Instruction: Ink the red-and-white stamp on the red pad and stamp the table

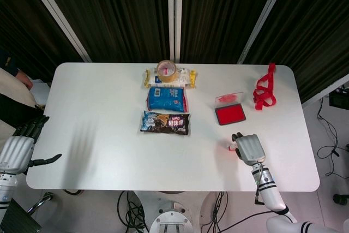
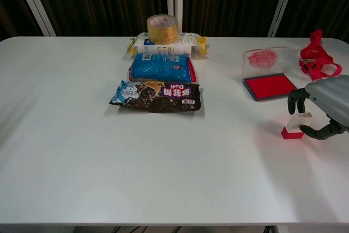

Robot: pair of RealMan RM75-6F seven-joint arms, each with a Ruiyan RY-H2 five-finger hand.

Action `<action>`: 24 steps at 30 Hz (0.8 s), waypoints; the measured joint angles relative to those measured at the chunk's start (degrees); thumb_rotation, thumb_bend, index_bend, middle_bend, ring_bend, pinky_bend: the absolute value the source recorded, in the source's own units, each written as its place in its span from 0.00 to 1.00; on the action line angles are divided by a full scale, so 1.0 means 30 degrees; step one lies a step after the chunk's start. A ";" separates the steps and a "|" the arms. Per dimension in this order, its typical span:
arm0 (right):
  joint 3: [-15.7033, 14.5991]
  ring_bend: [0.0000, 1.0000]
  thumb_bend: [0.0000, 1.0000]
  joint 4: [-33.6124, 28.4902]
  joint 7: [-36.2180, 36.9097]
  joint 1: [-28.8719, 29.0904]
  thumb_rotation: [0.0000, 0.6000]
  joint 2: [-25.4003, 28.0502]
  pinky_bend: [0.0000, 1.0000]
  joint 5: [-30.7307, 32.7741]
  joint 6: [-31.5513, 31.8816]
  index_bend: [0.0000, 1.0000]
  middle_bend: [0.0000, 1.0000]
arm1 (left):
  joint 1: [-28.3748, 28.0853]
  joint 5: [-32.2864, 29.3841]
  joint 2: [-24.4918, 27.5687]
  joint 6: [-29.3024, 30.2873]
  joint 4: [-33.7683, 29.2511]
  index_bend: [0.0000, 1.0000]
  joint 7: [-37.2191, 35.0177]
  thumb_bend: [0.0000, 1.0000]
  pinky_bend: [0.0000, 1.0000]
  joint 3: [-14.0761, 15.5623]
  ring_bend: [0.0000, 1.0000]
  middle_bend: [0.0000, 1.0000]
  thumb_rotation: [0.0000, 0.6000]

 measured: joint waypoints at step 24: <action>-0.0271 0.85 0.31 0.0534 0.0152 0.0088 1.00 -0.0375 1.00 -0.0210 0.0372 0.56 0.53 | 0.0081 -0.0016 0.0181 0.0061 -0.0073 0.03 -0.0146 0.01 0.19 0.0024 0.11 0.08 0.54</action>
